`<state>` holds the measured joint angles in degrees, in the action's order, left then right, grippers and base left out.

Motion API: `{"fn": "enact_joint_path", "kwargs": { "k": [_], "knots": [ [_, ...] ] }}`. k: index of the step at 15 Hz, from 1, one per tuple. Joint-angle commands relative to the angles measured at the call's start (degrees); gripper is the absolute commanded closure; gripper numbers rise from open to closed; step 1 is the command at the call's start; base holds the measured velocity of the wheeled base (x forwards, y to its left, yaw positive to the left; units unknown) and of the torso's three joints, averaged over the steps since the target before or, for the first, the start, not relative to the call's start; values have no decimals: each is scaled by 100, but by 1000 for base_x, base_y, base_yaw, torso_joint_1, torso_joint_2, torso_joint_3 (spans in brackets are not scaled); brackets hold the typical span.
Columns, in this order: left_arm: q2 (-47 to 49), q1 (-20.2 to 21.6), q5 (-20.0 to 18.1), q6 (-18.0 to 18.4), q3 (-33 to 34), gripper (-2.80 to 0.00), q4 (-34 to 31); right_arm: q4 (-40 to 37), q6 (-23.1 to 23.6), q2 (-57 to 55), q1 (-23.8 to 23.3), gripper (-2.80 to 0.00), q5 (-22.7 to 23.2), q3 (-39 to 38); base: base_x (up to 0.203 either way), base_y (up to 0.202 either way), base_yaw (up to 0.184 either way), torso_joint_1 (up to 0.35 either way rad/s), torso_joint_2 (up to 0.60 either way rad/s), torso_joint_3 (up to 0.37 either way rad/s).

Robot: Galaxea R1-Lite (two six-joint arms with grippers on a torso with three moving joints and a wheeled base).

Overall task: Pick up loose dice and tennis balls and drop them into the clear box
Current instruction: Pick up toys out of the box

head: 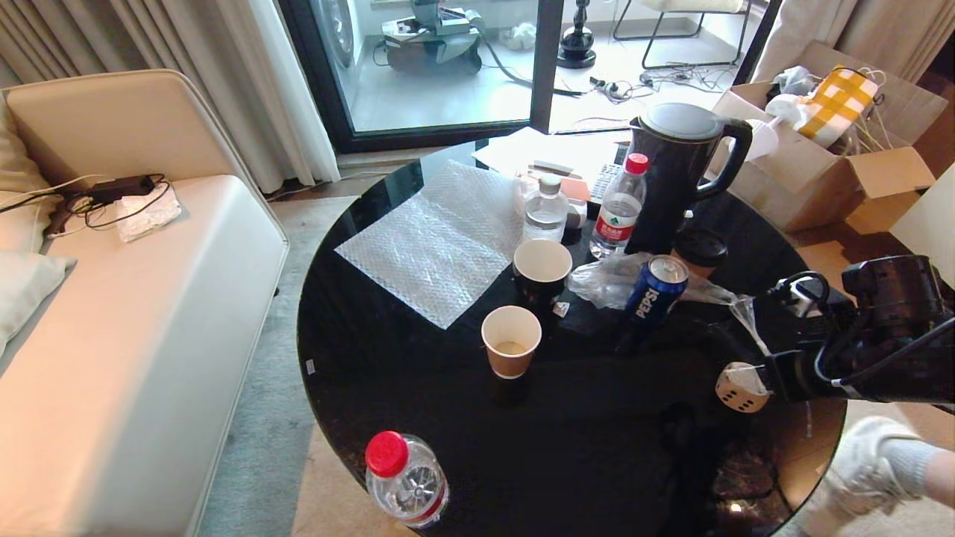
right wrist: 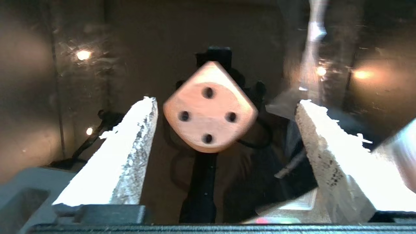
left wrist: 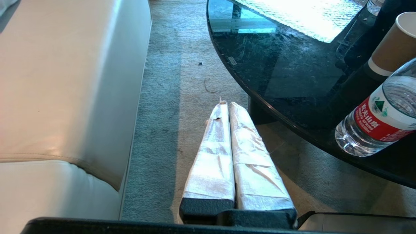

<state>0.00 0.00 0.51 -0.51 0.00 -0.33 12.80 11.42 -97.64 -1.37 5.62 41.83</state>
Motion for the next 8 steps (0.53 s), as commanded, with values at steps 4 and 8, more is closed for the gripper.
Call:
{"fn": "enact_joint_path", "kwargs": {
  "k": [4, 8],
  "knots": [
    [0, 0, 2, -2, 0, 0, -2, -51, 377, -128, 13, -280, 383, 16, 0, 0, 0, 0, 0, 0],
    [0, 0, 2, -2, 0, 0, -2, -76, 1048, -110, -122, -280, 420, -119, 0, 0, 0, 0, 0, 0]
  ]
}}
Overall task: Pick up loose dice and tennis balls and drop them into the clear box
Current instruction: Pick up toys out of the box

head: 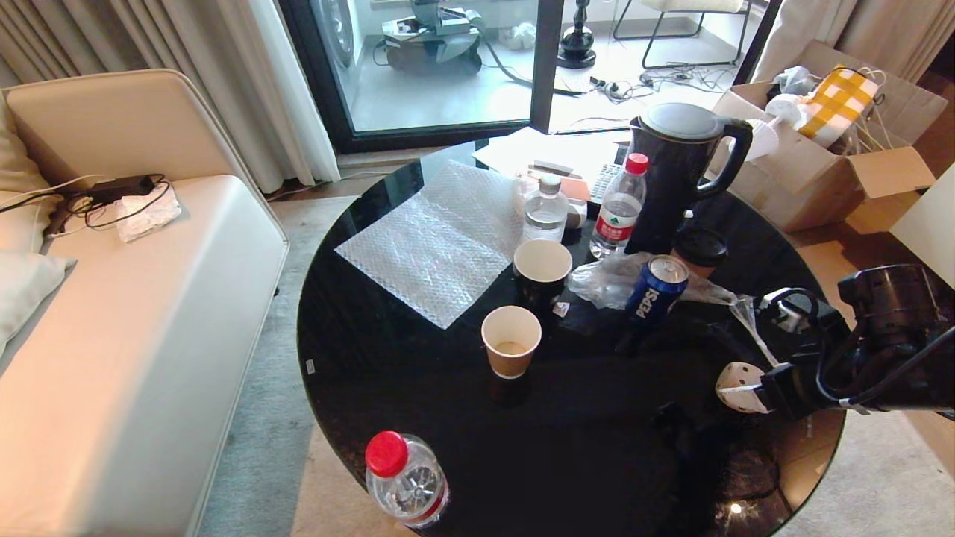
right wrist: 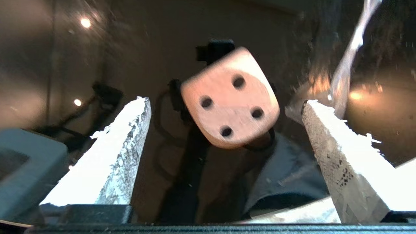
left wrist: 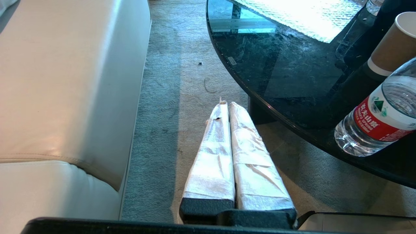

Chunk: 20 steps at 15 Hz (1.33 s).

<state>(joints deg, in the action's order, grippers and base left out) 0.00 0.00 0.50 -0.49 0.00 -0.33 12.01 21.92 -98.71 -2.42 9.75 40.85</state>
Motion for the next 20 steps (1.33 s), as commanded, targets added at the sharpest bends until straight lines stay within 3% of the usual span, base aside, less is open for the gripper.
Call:
{"fn": "enact_joint_path", "kwargs": {
  "k": [1, 19, 20],
  "knots": [
    [0, 0, 3, -4, 0, 0, -2, 3, 76, -52, -30, -280, 1, -51, 0, 0, 0, 0, 0, 0],
    [0, 0, 3, -4, 0, 0, -2, 109, 110, -596, -39, -280, 1, 151, 0, 0, 0, 0, 0, 0],
    [0, 0, 3, -4, 0, 0, -2, 119, 119, -612, -39, 0, 0, 151, 0, 0, 0, 0, 0, 0]
  ]
}}
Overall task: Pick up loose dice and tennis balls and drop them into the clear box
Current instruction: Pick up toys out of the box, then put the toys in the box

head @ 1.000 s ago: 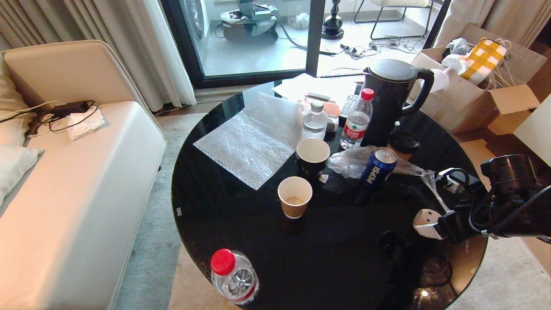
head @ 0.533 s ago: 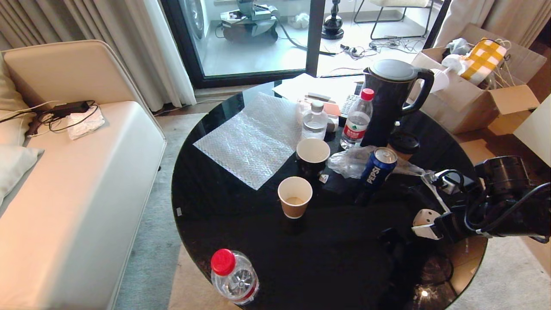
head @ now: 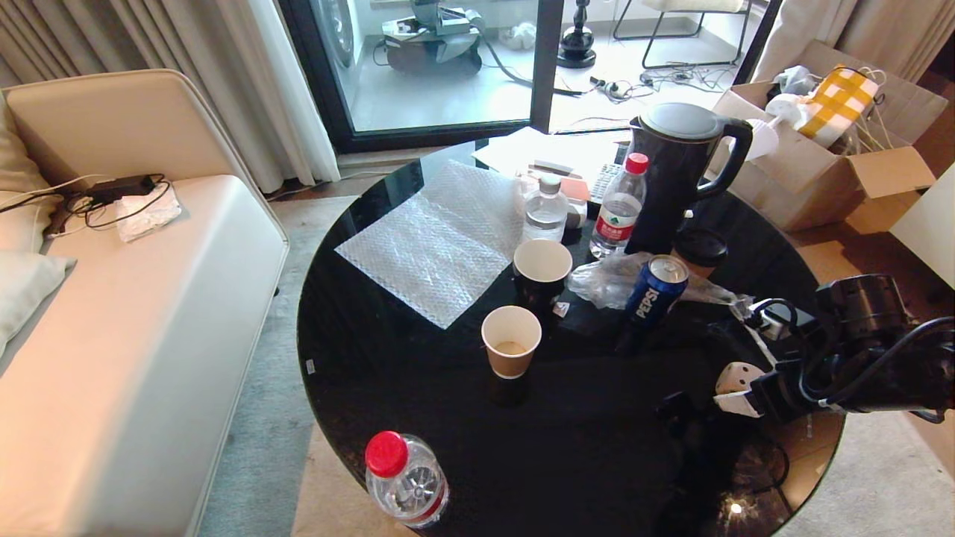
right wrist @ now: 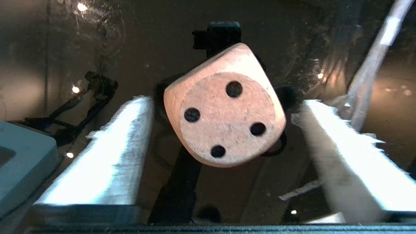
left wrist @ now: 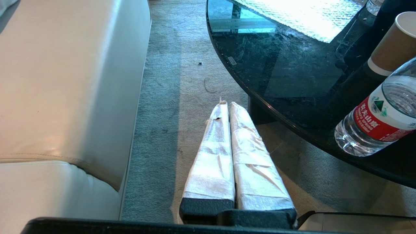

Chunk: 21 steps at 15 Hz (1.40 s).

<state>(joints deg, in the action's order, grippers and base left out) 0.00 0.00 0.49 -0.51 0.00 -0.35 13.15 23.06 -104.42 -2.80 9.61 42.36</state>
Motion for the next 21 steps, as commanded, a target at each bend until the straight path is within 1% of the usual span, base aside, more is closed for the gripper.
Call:
{"fn": "enact_joint_path", "kwargs": {
  "k": [1, 3, 7, 11, 14, 16, 19, 21],
  "knots": [
    [0, 0, 4, -2, 0, 0, 0, 29, 69, -77, -1, 0, -2, 0, 0, 0, 0, 0, 0, 0],
    [0, 0, 4, 5, 0, 0, 0, 29, 181, -69, -1, 0, -3, -17, 0, 0, 0, 0, 0, 0],
    [0, 0, 4, -2, 0, 0, 0, 38, 181, -86, -1, 0, 6, -52, 0, 0, 0, 0, 0, 0],
    [0, 0, 4, -2, 0, 0, 0, 3, 178, 176, -1, 0, -3, 0, 0, 0, 0, 0, 0, 0],
    [0, 0, 4, -2, 0, 0, 0, -104, 142, 744, -1, 0, -18, -54, 0, 0, 0, 0, 0, 0],
    [0, 0, 4, 7, 0, 0, 0, -322, 121, 997, -3, 0, -27, -83, 0, 0, 0, 0, 0, 0],
    [0, 0, 4, -2, 0, 0, 0, -433, 81, 1322, -59, 0, -20, -223, 0, 0, 0, 0, 0, 0],
    [0, 0, 4, -2, 0, 0, 0, -440, -131, 1581, -122, 0, -18, -264, 0, 0, 0, 0, 0, 0]
  ]
}}
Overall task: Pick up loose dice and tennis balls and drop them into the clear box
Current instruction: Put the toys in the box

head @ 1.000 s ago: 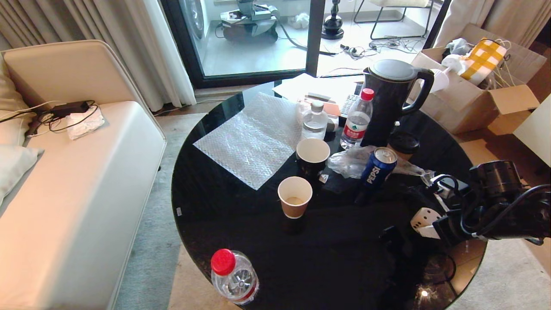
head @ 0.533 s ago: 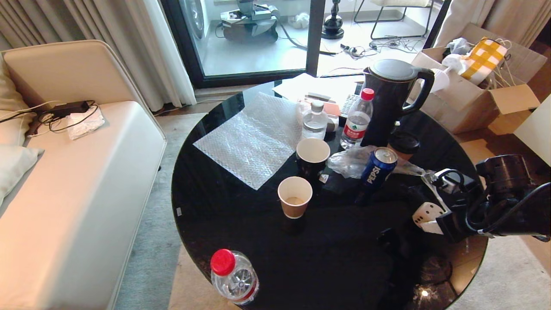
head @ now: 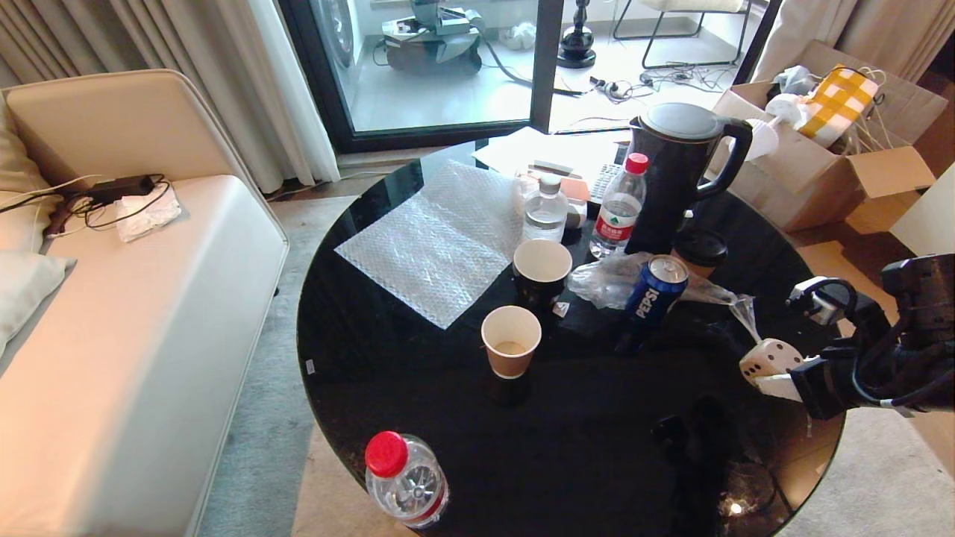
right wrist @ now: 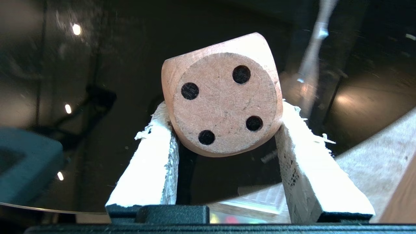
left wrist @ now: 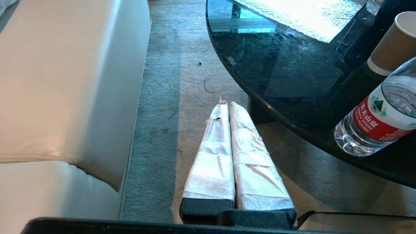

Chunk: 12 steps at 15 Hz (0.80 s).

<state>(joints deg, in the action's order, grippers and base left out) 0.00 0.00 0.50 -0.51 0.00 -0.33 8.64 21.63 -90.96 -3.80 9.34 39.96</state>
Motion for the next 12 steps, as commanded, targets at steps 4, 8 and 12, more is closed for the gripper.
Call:
{"fn": "enact_joint_path", "kwargs": {
  "k": [4, 8, 12],
  "knots": [
    [0, 0, 3, -2, 0, 0, -2, -67, -693, 945, -67, 0, 1, -122, 0, 0, 0, 0, 0, 0],
    [0, 0, 3, -2, 0, 0, -2, -381, -886, 1458, -114, 0, -1, -320, 0, 0, 0, 0, 0, 0],
    [0, 0, 3, -2, 0, 0, -2, -731, -1044, 3196, -317, 0, -63, -1131, 0, 0, 0, 0, 0, 0]
  ]
}}
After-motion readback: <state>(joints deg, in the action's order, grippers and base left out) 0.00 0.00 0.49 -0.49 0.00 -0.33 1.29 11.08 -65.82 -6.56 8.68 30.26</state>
